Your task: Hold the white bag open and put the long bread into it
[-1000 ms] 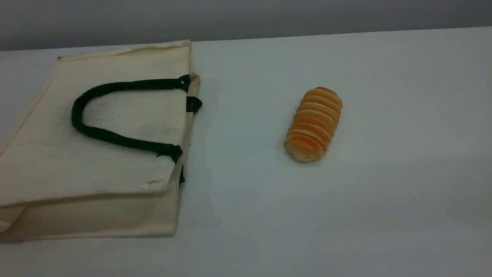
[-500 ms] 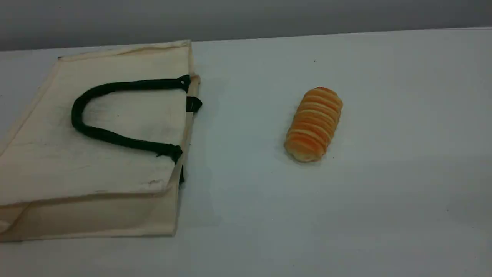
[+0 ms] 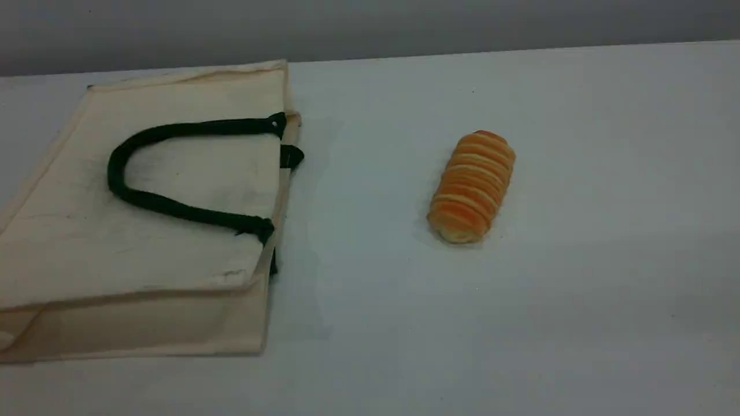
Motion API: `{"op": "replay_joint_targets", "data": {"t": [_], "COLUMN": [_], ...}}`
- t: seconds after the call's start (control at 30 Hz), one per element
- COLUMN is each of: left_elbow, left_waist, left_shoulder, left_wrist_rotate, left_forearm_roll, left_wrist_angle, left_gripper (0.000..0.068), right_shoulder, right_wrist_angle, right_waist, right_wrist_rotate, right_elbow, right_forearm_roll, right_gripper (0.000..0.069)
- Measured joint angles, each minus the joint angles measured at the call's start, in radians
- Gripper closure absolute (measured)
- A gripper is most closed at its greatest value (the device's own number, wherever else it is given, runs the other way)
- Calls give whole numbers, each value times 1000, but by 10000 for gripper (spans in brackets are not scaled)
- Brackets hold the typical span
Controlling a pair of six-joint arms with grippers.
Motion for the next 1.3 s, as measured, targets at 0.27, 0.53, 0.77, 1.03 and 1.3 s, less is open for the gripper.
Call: {"op": "replay_joint_targets", "data": {"t": [0.27,0.53,0.77,1.03,1.3], "left_elbow": [-149,-175,-175,-175,-176], "left_waist": [0,0,0,0,0], "left_shoulder": [268,563,806,1050,1284], "left_wrist_rotate": [36,40,32,16,-29], "left_forearm_roll": [-36,-36,-36,-33,-33], "left_wrist_angle": [-77,-185,-285,-437,-632], "left_gripper": [168,168,168,168,168], "right_shoulder": [172,397,654,940,1123], "right_wrist_angle": [-83,-306,-421,-477,-502], "right_waist": [0,0,0,0,0], "right_wrist_rotate": [-97,-234,-379,-640,-945], "right_elbow": [-31,-52,-52,-52,-52], "right_forearm_roll": [89,280,461,744,1051], "right_gripper": [237,237,237,237,237]}}
